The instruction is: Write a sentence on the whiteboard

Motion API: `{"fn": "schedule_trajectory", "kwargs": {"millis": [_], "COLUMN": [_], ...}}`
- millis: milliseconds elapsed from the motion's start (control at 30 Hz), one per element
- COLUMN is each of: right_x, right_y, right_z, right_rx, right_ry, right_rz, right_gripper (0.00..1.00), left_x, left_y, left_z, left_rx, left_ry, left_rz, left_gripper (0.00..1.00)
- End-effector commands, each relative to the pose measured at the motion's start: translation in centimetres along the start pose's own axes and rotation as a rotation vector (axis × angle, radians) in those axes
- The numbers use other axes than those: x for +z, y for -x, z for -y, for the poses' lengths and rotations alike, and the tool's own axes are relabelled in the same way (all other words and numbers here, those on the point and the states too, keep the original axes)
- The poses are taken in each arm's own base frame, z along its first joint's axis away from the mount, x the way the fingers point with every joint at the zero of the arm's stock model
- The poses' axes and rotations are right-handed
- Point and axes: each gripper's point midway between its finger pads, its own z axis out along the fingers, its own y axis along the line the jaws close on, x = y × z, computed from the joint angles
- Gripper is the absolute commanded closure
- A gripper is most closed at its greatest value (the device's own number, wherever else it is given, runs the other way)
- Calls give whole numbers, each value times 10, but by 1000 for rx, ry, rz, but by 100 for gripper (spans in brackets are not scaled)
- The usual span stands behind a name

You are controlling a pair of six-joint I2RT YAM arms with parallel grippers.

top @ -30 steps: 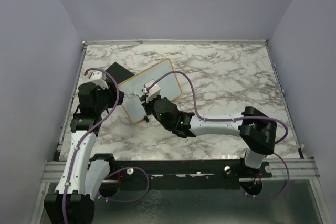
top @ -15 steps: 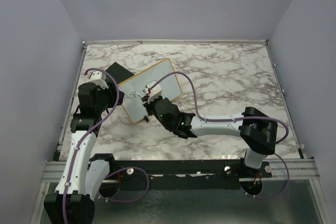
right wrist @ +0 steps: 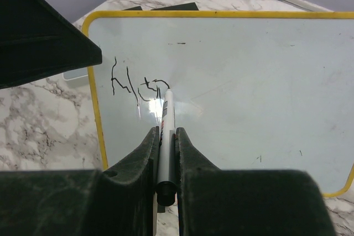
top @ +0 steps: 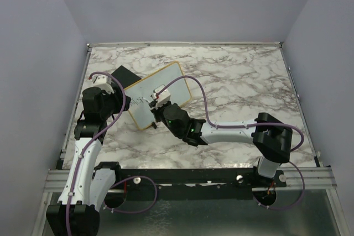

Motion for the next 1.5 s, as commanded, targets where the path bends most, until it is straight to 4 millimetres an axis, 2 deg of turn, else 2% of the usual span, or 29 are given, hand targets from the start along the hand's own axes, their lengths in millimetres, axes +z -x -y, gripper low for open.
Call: {"fn": "schedule_trajectory", "kwargs": {"millis": [0, 1467], "right_x": [0, -4], "right_y": [-1, -10], "right_z": [-2, -16], "right_rx": [13, -4], "right_ry": [20, 37], "right_rz": [0, -23], "right_gripper": [100, 100], "left_x": [-1, -2], "left_y": [0, 1], "left_z": [2, 2], "left_rx": [4, 4], "left_ry": [-4, -7], "left_rz": [13, 15], "left_gripper": [51, 51]}}
